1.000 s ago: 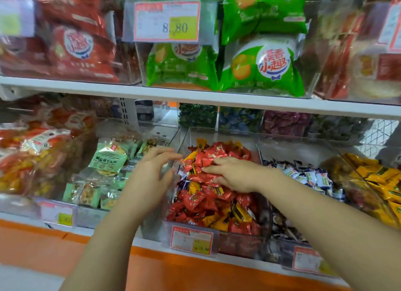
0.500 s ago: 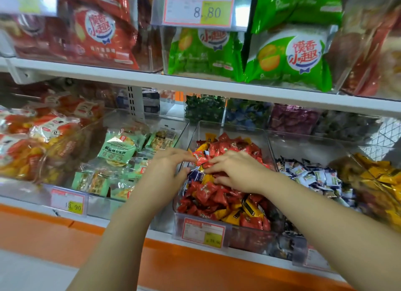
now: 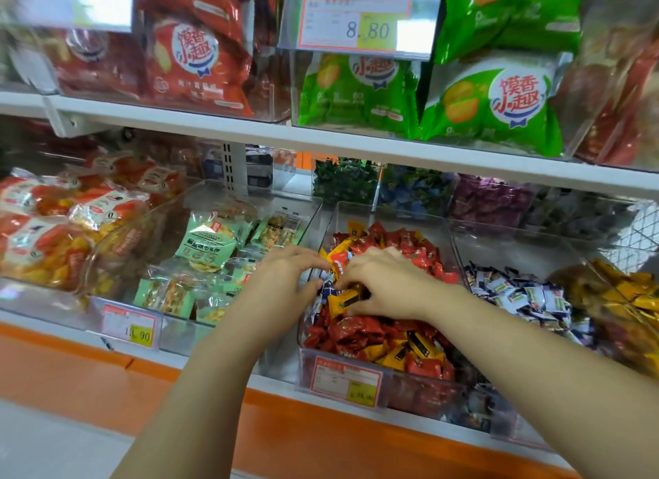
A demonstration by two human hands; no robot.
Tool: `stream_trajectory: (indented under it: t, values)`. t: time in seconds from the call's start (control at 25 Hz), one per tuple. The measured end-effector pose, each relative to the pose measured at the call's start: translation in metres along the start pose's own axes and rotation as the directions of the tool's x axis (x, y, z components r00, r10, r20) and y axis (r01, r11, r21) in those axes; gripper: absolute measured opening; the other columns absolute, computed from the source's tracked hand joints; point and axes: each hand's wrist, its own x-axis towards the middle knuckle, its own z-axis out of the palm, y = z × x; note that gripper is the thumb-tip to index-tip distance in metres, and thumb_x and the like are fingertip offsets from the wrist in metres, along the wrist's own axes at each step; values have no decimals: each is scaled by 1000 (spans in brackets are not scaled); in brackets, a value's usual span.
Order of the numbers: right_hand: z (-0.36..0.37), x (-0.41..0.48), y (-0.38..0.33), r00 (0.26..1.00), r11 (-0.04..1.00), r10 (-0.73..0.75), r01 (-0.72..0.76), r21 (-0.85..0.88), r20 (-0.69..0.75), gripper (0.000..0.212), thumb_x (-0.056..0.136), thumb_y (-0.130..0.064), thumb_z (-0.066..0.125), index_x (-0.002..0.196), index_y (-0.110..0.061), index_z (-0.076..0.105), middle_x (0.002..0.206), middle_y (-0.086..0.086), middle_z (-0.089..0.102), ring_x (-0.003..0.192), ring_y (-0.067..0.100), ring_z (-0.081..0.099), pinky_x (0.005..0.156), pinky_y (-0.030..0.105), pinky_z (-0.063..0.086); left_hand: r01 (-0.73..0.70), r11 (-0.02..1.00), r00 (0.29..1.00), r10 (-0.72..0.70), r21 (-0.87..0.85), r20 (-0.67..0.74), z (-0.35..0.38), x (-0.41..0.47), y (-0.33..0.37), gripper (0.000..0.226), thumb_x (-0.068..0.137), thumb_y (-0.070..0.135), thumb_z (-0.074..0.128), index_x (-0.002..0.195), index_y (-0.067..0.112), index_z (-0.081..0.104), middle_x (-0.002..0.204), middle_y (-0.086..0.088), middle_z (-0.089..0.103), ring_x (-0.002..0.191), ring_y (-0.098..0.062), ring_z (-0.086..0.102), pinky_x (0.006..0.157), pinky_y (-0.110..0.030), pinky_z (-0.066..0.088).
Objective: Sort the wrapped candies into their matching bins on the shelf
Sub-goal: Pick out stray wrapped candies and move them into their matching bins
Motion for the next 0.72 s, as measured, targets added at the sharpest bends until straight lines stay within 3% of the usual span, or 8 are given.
stream_trajectory:
  t: [0.08, 0.2, 0.32, 0.44, 0.56, 0.72]
  values:
    - [5, 6, 0, 1000, 1000, 1, -1, 12, -2, 35, 81, -46, 64, 114, -36, 57, 114, -9, 55, 109, 17, 43, 97, 36, 31, -1, 1000, 1000, 1, -4, 7, -1, -1, -1, 28, 90, 15, 58, 116, 25, 64, 125, 7, 54, 122, -10, 41, 100, -16, 24]
    - [6, 0, 8, 995, 983, 74, -61, 173, -68, 18, 80, -44, 65, 89, -39, 50, 96, -9, 55, 98, 16, 46, 96, 36, 35, -6, 1000, 1000, 6, -13, 2, -3, -4, 0, 28, 90, 16, 58, 116, 24, 64, 125, 7, 54, 121, -11, 43, 101, -19, 27]
    - [-3, -19, 7, 959, 909, 180, -76, 410, -221, 17, 86, -38, 60, 99, -34, 51, 101, -10, 58, 96, 9, 51, 91, 29, 41, -47, 999, 997, 46, -19, -54, -3, -1, 8, 28, 90, 16, 57, 116, 25, 63, 124, 6, 56, 118, -11, 47, 102, -24, 32]
    - [-17, -55, 9, 872, 833, 314, -63, 549, -375, 23, 91, -34, 55, 113, -27, 54, 103, -12, 60, 92, 4, 56, 77, 19, 43, -101, 994, 991, 98, -31, -88, 5, 5, 32, 28, 92, 17, 55, 117, 25, 63, 122, 7, 57, 115, -10, 49, 97, -19, 32]
    - [-15, -100, 22, 780, 780, 460, -127, 613, -423, 23, 92, -30, 54, 115, -26, 52, 92, -14, 58, 78, 1, 56, 64, 11, 40, -153, 985, 987, 149, -80, -52, 21, 8, 66, 27, 92, 16, 54, 117, 24, 63, 121, 7, 57, 112, -9, 51, 93, -16, 31]
    - [-2, -167, 52, 593, 702, 661, -272, 658, -460, 18, 92, -20, 56, 101, -24, 41, 80, -14, 51, 58, 5, 48, 51, 18, 35, -182, 976, 981, 189, -123, 46, 49, 13, 109, 28, 93, 19, 53, 120, 26, 60, 122, 6, 55, 110, -10, 51, 89, -16, 34]
